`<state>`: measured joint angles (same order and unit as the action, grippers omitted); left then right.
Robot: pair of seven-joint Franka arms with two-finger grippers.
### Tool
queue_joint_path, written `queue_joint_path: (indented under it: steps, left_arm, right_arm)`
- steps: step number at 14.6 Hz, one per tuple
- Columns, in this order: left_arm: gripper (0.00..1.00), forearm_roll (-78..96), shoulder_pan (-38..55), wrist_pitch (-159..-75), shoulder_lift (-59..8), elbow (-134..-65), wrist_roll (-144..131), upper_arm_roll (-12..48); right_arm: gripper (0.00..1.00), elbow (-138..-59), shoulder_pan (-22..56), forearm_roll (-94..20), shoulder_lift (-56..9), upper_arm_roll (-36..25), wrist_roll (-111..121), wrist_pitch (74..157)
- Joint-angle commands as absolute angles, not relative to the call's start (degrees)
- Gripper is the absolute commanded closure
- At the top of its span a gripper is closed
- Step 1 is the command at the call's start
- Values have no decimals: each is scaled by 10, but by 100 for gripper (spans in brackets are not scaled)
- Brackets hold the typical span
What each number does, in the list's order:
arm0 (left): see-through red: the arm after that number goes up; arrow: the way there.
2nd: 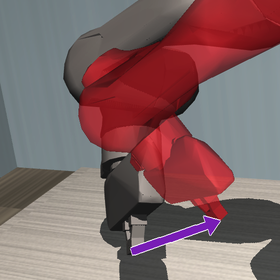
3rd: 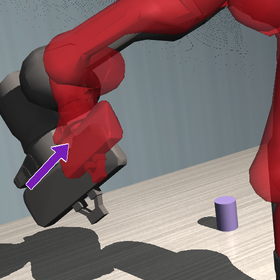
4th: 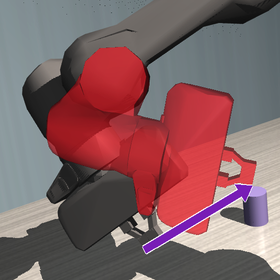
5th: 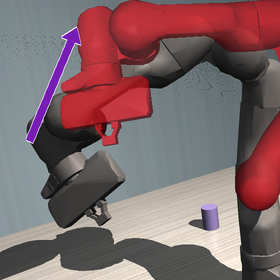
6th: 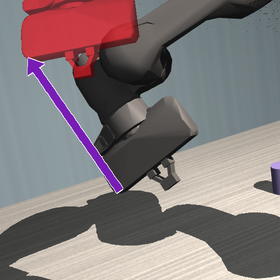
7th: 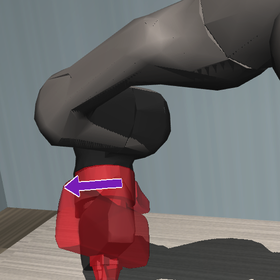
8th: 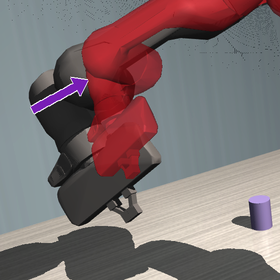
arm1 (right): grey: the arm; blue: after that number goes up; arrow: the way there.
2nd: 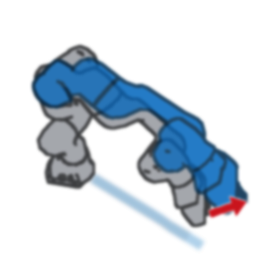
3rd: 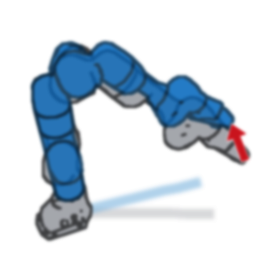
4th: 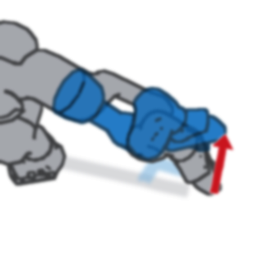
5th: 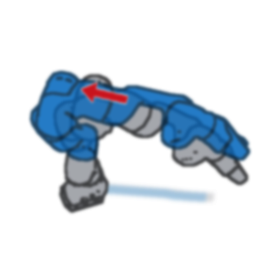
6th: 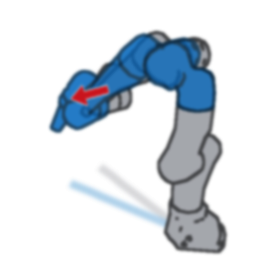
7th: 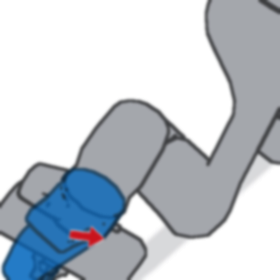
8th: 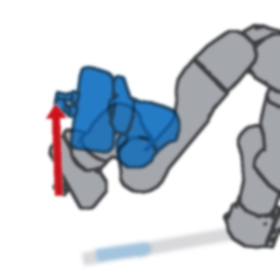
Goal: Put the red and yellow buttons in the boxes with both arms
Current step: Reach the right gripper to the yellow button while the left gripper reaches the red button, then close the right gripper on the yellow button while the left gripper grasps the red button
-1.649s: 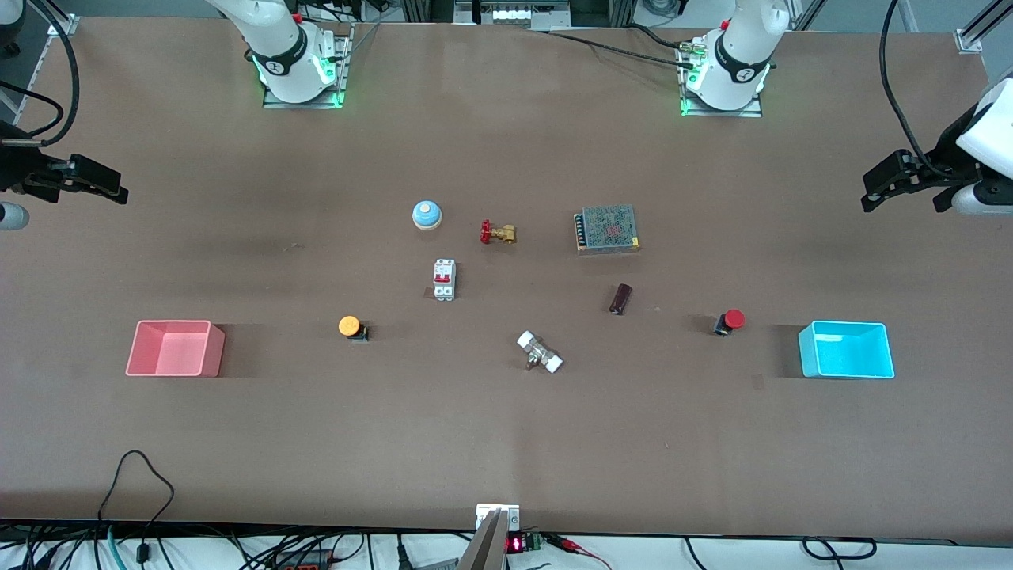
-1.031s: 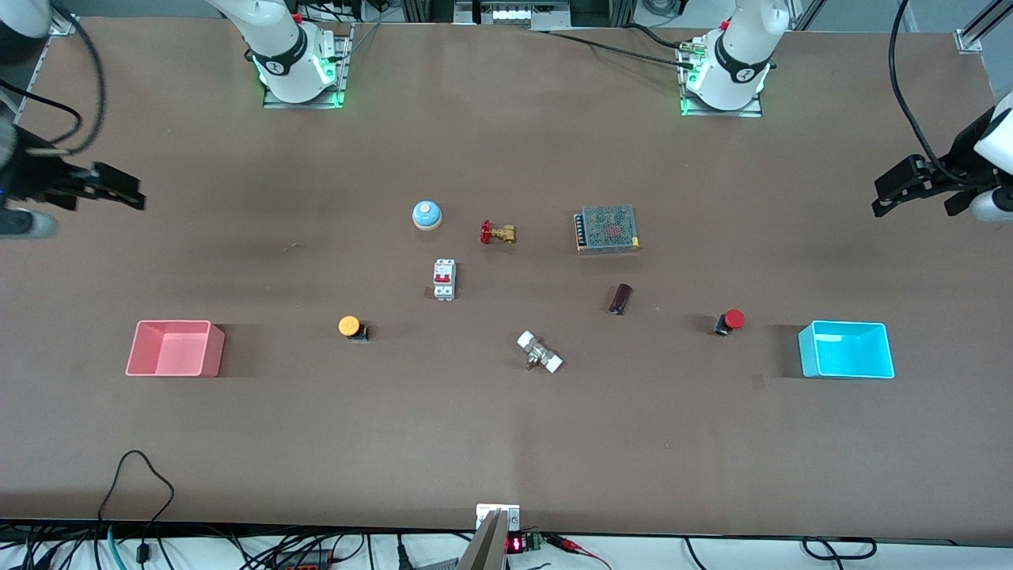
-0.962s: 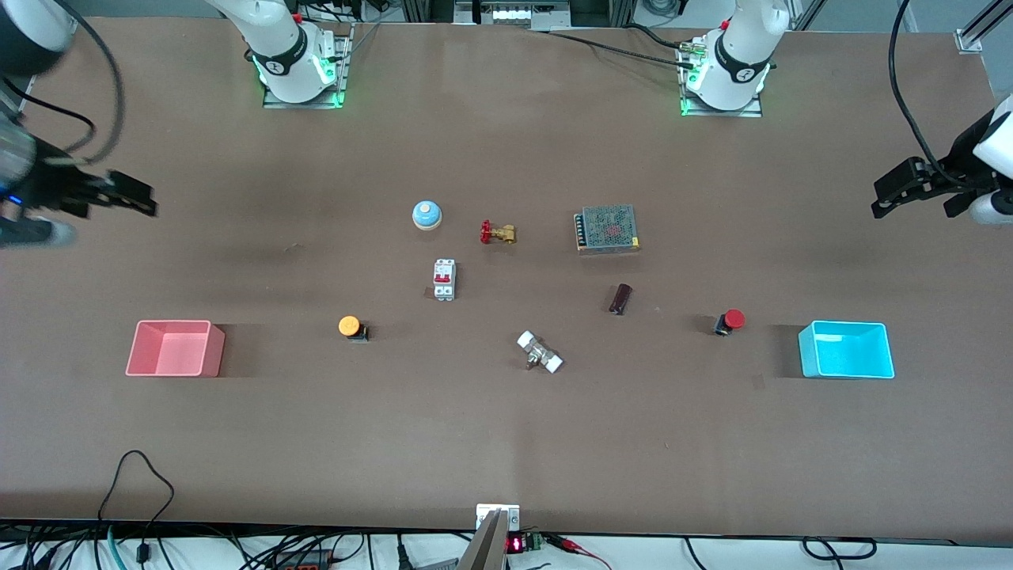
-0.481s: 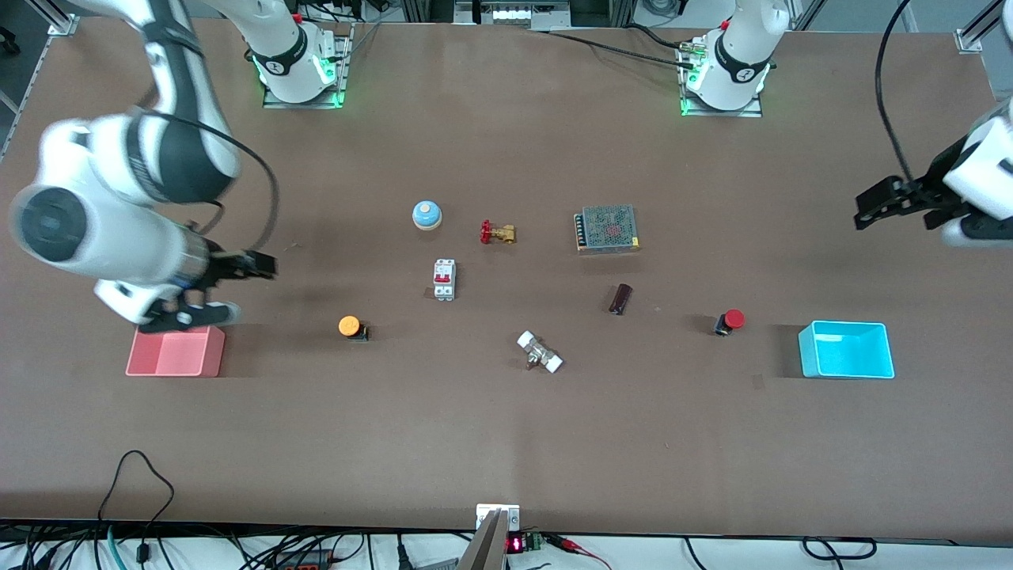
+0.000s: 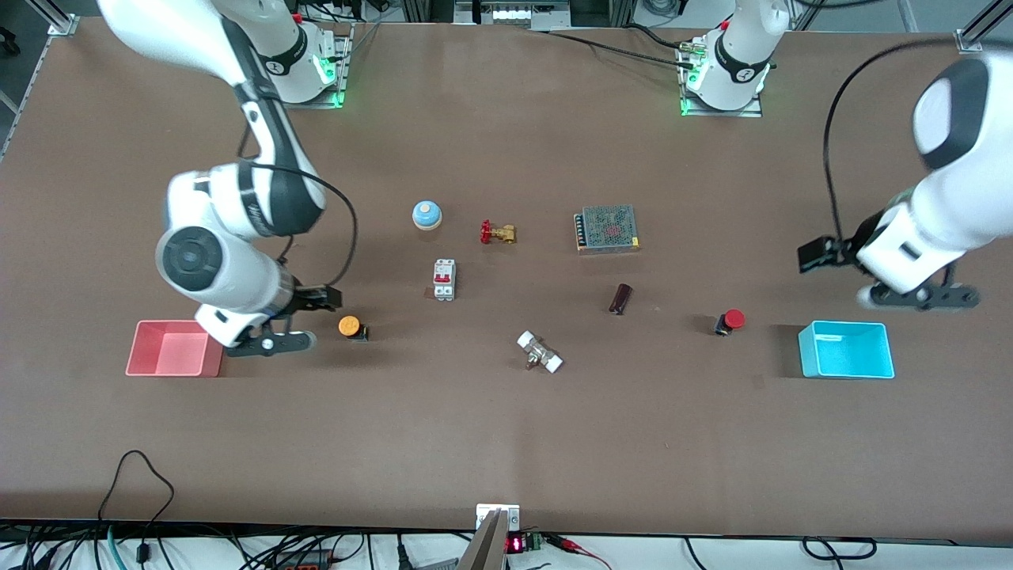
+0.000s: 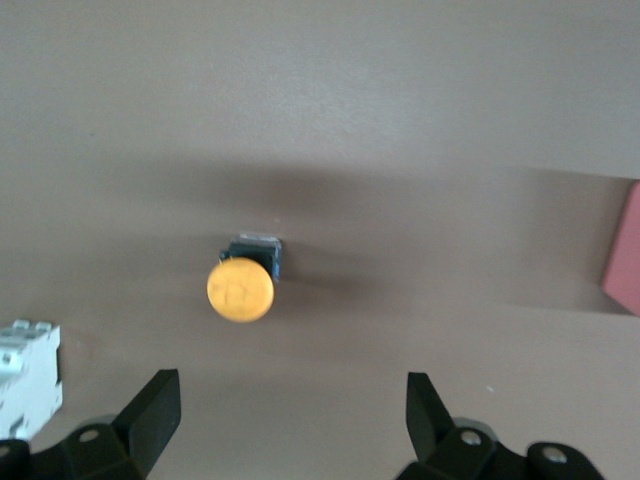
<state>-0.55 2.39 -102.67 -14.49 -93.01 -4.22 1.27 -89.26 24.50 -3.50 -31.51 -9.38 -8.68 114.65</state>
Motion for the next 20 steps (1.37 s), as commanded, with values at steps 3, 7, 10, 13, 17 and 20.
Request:
queue_joint_path:
  steps: [3, 7, 10, 13, 17, 20]
  left_arm:
    - [0, 11, 50, -1098, -241, -913, -97, 12]
    - [0, 14, 50, -1152, -308, -912, -92, 11]
    - [0, 11, 47, -1172, -346, -912, -88, 11]
    - [0, 7, 51, -1173, -361, -912, -88, 11]
    - [0, 4, 51, -1173, -376, -914, -90, 11]
    - [9, 4, 52, -1171, -376, -924, -90, 11]
  right_arm:
    - [0, -883, 254, -41, -359, -89, -99, 1191]
    - [0, -881, 252, -94, -383, -89, -94, 1210]
    - [0, -882, 258, -92, -396, -89, -90, 1227]
    - [0, -881, 258, -91, -412, -90, -88, 1242]
    - [0, -881, 257, -92, -420, -90, -89, 1245]
    - [0, -881, 258, -91, -420, -90, -89, 1245]
